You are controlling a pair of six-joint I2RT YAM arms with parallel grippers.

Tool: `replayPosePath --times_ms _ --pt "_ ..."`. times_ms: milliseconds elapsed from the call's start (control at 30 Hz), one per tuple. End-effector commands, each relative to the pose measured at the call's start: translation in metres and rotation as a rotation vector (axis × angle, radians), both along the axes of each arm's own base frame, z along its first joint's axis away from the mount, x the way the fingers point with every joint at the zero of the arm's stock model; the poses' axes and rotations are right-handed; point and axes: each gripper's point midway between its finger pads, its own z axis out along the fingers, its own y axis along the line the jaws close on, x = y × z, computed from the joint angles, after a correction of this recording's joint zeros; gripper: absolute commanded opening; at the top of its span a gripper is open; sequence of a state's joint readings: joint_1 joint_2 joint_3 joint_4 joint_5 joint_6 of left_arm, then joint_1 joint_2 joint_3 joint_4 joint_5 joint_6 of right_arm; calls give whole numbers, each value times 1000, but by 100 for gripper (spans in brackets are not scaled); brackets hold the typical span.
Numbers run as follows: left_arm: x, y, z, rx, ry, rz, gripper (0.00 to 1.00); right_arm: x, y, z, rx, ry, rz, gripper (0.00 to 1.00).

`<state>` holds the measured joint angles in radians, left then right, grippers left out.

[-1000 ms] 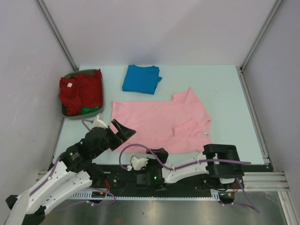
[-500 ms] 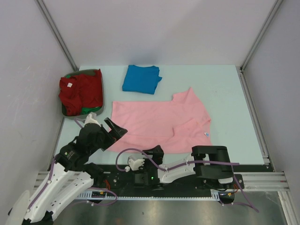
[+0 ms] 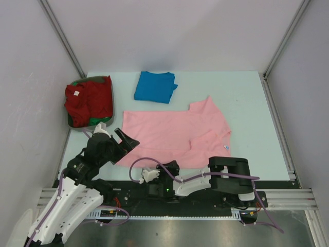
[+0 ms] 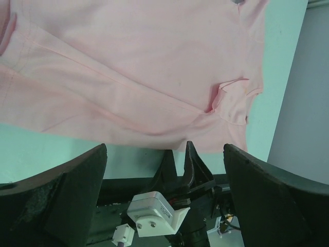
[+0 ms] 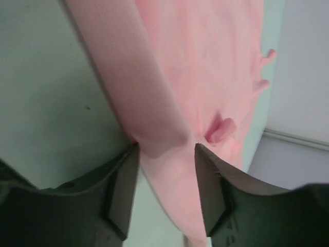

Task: Fold and stack the t-shirts
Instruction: Fold the tshirt

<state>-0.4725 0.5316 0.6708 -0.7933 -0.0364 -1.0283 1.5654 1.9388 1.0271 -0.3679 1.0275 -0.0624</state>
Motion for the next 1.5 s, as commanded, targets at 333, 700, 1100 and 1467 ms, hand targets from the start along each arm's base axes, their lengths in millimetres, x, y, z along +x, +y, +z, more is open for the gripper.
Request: replayPosePath --times_ms 333,700,1100,1467 --pt "4 -3 0 -6 -10 -40 100 -56 -15 -51 -68 214 56 0" --pt "2 -7 -2 -25 -3 -54 100 -89 -22 -48 -69 224 82 0" --pt "23 -3 4 95 -16 -90 100 -46 18 52 209 98 5 100" --pt "117 18 -25 346 136 -6 100 144 -109 278 1101 -32 -468 100"
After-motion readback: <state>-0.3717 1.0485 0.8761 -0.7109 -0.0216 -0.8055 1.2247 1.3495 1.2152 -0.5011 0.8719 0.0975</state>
